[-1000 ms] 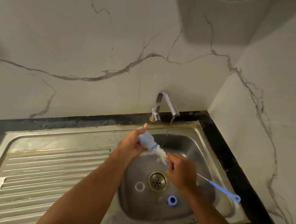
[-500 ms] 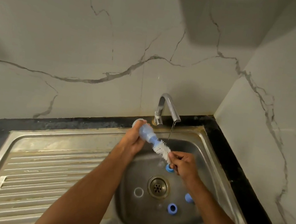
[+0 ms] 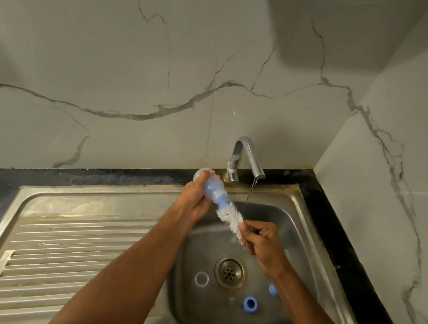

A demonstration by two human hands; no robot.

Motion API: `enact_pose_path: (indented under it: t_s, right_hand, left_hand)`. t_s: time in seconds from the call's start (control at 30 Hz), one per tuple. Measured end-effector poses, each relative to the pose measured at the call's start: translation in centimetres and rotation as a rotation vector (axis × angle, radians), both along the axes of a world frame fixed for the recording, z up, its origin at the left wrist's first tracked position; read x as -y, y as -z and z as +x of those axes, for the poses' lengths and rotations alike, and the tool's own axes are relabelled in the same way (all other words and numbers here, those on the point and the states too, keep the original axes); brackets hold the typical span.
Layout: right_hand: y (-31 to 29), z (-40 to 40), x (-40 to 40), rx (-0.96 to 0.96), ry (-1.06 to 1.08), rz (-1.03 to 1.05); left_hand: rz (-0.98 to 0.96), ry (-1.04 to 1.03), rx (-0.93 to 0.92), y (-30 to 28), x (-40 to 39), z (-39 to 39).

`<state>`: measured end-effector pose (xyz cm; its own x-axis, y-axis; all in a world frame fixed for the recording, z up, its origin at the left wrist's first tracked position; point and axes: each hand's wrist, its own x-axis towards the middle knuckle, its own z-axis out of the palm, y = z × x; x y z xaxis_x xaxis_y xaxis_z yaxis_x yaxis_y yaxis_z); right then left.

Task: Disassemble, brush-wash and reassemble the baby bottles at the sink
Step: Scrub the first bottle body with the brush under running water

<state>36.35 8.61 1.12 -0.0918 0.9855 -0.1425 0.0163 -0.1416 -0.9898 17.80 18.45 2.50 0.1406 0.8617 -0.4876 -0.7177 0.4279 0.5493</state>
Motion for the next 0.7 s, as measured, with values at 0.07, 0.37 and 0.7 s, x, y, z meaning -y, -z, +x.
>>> enact_pose_path:
  t_s: [0.07,0.37,0.7]
  right_hand:
    - [0.0,0.4,0.2,0.009,-0.012,0.006]
    - [-0.2,1.1,0.0,0.043,-0.009,0.022]
    - [0.9,0.6,-0.6,0.423,0.080,0.276]
  left_hand:
    - [0.010,-0.018,0.002,0.0,-0.3,-0.5]
    - [0.081,0.033,0.018,0.6,0.5,-1.2]
    - [0.016,0.274,-0.256,-0.1,-0.5,-0.7]
